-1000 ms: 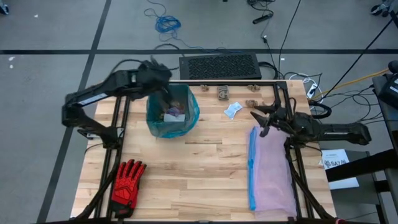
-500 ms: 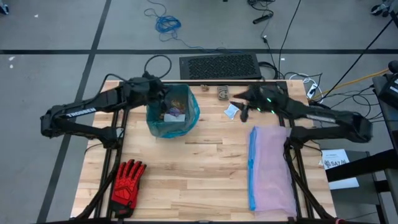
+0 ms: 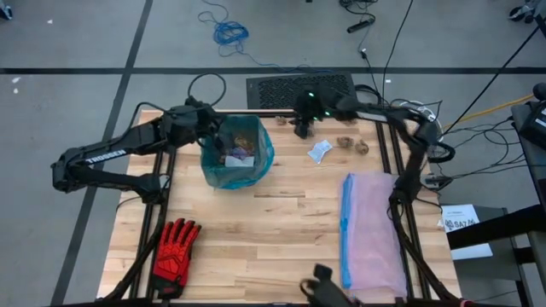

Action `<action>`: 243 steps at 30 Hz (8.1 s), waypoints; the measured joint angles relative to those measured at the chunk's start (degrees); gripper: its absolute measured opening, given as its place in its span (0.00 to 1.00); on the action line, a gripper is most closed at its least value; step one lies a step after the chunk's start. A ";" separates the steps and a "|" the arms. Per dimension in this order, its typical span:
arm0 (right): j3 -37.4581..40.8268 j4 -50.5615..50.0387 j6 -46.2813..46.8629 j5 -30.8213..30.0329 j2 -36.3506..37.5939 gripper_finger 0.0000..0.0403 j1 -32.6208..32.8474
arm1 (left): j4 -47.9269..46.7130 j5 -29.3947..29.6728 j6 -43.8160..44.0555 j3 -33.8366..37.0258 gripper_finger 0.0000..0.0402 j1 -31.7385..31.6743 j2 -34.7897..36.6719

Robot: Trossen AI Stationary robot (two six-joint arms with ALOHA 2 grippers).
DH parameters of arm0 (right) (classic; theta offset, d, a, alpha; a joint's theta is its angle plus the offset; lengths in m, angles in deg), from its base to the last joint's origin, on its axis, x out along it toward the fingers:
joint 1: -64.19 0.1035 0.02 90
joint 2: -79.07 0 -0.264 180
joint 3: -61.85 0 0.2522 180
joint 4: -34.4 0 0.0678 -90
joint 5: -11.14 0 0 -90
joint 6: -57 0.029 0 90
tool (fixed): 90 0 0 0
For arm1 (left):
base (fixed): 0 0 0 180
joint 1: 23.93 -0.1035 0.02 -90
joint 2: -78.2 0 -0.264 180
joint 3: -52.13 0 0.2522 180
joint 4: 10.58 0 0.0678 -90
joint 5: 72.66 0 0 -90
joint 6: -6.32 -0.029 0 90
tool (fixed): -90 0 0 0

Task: Place trash/remove bag and relplace
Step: Put the brown napkin in the trash bin, then put the cardboard coffee sleeve in the trash bin

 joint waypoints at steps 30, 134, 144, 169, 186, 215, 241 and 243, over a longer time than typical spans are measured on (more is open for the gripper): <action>-15.69 -7.11 1.26 -0.59 -15.60 0.36 -0.33 | -3.54 -0.20 -1.01 0.02 0.00 -1.20 0.29; 17.87 4.26 25.14 1.26 12.79 0.50 -14.39 | 6.46 -1.73 -5.61 0.02 0.00 -2.58 0.21; 18.16 11.44 34.02 4.64 1.71 0.50 -13.86 | 5.72 -2.23 -4.40 0.02 0.00 -1.36 0.21; 15.81 15.95 38.87 8.41 -0.95 0.13 -10.38 | 2.63 -2.64 -4.04 0.02 0.00 -1.16 0.21; 15.47 11.35 40.10 8.28 -0.93 0.54 -10.40 | 1.30 -2.64 -4.07 0.02 0.00 -1.16 0.21; 15.54 20.21 45.25 9.35 -3.79 0.53 -8.22 | 0.24 -2.64 -4.07 0.02 0.00 -1.16 0.21; 15.54 23.70 32.36 3.35 2.01 0.00 -4.87 | -1.15 -2.64 -3.93 0.02 0.00 -1.17 0.21; 15.54 21.60 30.90 2.69 4.90 0.00 -4.78 | -1.15 -2.64 -3.62 0.02 0.00 -1.17 0.21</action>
